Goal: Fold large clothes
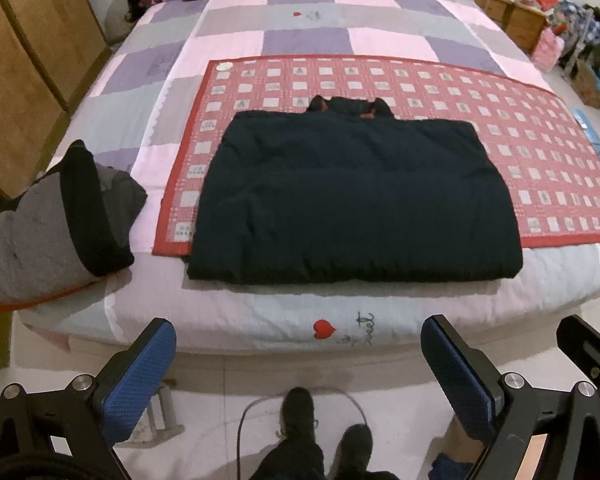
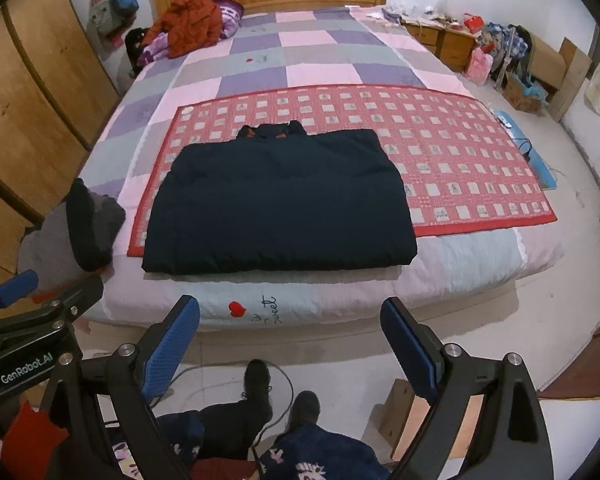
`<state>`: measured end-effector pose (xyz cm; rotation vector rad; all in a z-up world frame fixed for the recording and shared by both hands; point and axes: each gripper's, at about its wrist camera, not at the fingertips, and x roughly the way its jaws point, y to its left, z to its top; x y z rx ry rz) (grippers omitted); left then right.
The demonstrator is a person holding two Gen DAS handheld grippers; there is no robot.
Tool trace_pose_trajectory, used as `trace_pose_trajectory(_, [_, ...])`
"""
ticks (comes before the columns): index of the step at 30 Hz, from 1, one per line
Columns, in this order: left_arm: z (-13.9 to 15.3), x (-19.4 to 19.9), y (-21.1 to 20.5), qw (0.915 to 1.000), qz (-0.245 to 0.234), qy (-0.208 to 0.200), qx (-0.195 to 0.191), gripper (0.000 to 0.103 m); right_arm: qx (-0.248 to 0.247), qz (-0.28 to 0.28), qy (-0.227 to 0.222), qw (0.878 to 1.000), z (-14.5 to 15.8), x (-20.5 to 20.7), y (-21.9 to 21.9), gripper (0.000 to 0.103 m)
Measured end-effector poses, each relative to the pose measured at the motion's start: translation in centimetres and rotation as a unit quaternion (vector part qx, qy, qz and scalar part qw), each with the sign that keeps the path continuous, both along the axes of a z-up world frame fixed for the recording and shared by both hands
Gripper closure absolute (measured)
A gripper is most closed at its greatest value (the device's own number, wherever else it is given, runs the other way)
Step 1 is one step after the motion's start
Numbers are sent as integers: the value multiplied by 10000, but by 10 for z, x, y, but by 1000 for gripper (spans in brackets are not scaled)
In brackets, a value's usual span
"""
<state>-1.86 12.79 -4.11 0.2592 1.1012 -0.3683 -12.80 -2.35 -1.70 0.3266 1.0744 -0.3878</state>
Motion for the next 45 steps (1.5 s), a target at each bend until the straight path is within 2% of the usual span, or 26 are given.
trace_pose_trajectory(15, [1, -7, -22, 9996, -249, 31, 101, 2, 98, -151, 24, 9998, 2, -8, -15, 9])
trace_pose_trajectory(45, [2, -19, -43, 9992, -352, 106, 151, 2, 163, -200, 41, 9997, 2, -18, -29, 9])
